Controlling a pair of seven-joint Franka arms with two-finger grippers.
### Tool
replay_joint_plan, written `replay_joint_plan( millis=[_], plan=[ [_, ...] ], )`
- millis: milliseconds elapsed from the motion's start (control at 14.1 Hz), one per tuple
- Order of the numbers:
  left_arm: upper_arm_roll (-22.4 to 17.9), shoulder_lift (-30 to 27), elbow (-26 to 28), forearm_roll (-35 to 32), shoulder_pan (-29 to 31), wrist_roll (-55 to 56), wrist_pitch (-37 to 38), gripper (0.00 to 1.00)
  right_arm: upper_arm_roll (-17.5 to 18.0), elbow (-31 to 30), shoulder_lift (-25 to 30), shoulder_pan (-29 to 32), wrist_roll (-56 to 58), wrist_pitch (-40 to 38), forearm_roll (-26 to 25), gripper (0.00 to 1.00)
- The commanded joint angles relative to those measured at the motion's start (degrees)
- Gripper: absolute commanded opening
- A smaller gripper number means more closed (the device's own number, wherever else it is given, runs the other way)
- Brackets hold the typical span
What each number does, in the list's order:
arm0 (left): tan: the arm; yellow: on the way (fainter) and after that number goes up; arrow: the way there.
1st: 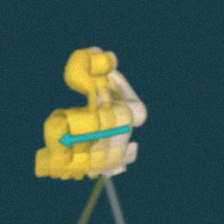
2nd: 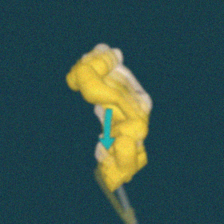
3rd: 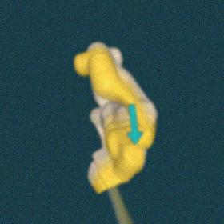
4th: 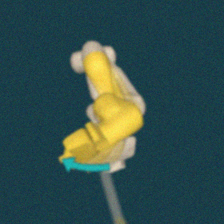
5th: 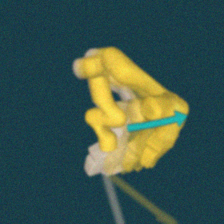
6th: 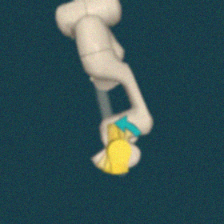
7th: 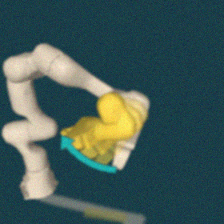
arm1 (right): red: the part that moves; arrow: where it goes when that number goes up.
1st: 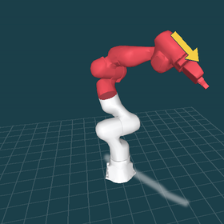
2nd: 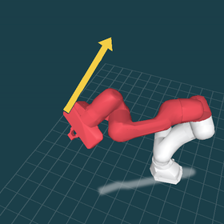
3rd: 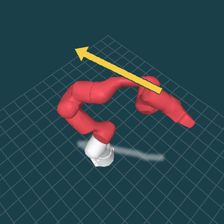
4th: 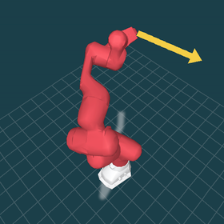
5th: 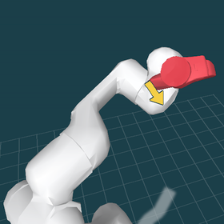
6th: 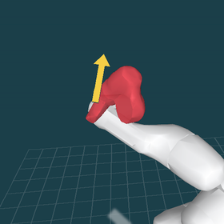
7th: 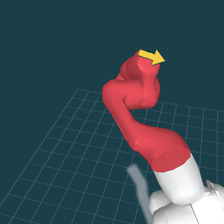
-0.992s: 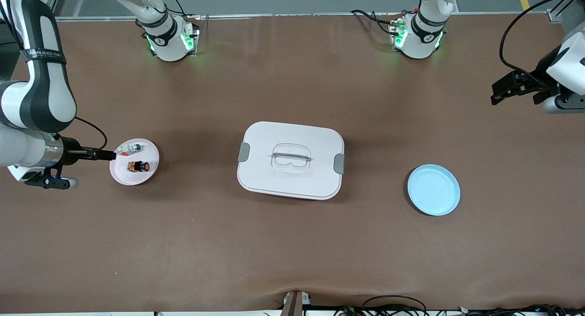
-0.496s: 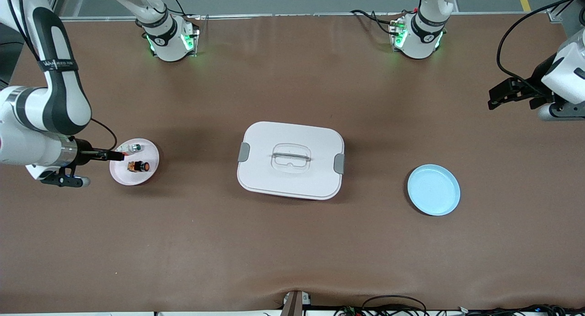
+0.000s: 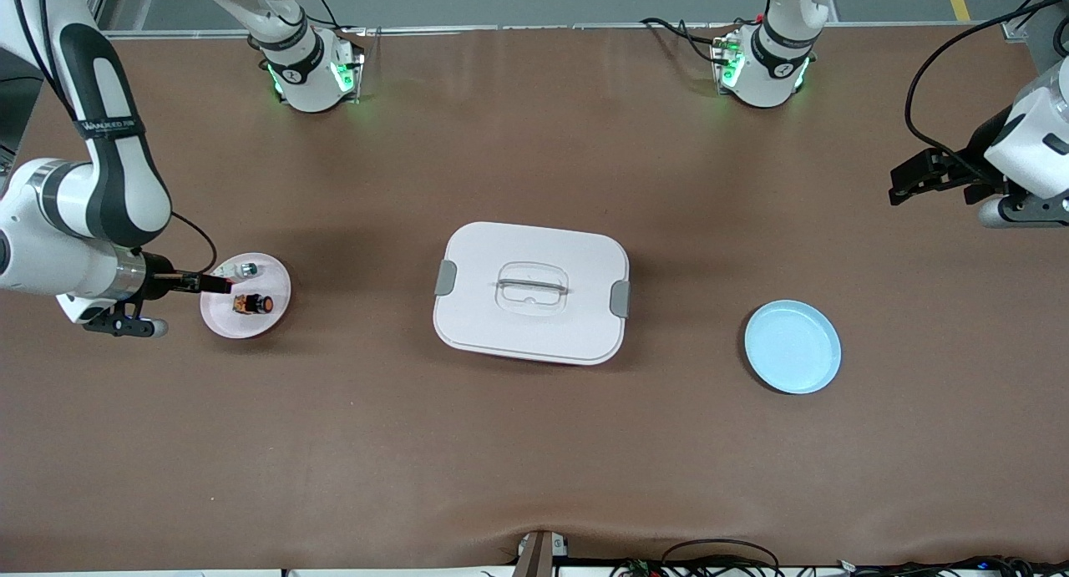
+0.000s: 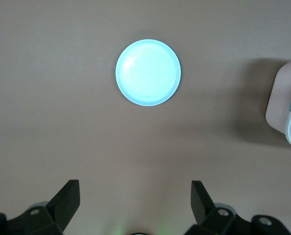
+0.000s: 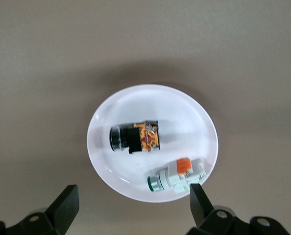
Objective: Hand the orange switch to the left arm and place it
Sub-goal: 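Lower the right gripper and close it on the black-orange switch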
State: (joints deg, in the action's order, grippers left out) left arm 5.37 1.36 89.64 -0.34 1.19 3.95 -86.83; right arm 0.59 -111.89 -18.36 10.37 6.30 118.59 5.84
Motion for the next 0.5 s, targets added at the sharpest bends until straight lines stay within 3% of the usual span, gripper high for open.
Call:
replay_joint_plan(
  millis=[0, 425],
  plan=[
    [0.0, -0.2, 0.6, -0.9, 0.0, -1.2, -0.4, 1.00, 0.7, -1.4, 0.8, 0.5, 1.6, 2.4, 1.5, 1.00],
    [0.1, -0.2, 0.7, -0.9, 0.1, -1.2, -0.5, 1.00, 0.7, -4.0, -2.6, -1.7, 3.0, 11.5, 1.0, 1.00]
  ],
)
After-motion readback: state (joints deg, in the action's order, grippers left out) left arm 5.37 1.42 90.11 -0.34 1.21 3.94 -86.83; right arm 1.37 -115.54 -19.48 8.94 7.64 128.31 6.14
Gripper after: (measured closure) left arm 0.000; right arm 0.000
